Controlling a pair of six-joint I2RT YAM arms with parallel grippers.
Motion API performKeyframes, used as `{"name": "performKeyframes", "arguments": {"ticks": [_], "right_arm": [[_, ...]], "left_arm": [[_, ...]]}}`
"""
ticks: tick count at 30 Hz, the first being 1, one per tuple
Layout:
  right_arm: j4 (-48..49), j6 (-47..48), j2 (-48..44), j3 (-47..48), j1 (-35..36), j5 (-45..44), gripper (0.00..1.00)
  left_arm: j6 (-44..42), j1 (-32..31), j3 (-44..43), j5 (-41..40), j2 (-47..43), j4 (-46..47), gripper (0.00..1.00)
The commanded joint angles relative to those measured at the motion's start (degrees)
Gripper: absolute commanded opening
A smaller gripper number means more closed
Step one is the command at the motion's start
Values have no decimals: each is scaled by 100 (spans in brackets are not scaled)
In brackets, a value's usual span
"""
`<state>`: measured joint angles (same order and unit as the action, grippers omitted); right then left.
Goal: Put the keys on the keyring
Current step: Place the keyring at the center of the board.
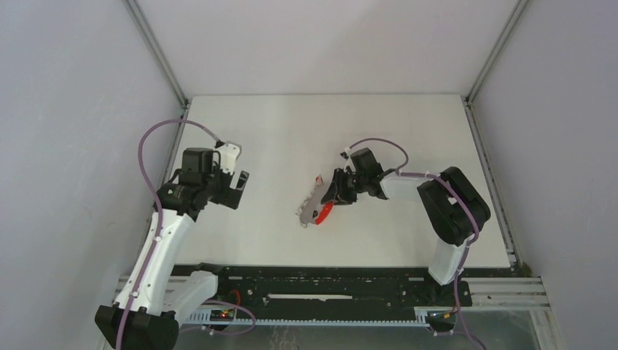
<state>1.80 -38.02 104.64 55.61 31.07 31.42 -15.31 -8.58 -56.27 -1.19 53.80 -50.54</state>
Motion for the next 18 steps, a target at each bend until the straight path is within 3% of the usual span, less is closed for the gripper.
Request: {"name": "performKeyframes", "arguments": {"ticks": [1, 2, 3, 10, 16, 18], "right_arm": [[408, 58, -321, -583, -84, -284, 49], [459, 68, -368, -653, -91, -298, 81], [442, 101, -415, -691, -92, -339, 97], [-132, 691, -1817, -709, -92, -1004, 100], [-955, 1379, -4230, -1014, -353, -3245, 100], [-1097, 1523, -4869, -1114, -584, -4352, 100]], "left_arm": [[-156, 32, 281, -77, -199, 360, 100], [-148, 37, 354, -67, -230, 395, 100], [-140, 40, 420, -59, -256, 430, 100], [-126, 53, 909, 40, -697, 1036, 100], [119, 379, 1387, 300, -696, 2169, 100], [250, 574, 1565, 493, -601, 2636, 100]]}}
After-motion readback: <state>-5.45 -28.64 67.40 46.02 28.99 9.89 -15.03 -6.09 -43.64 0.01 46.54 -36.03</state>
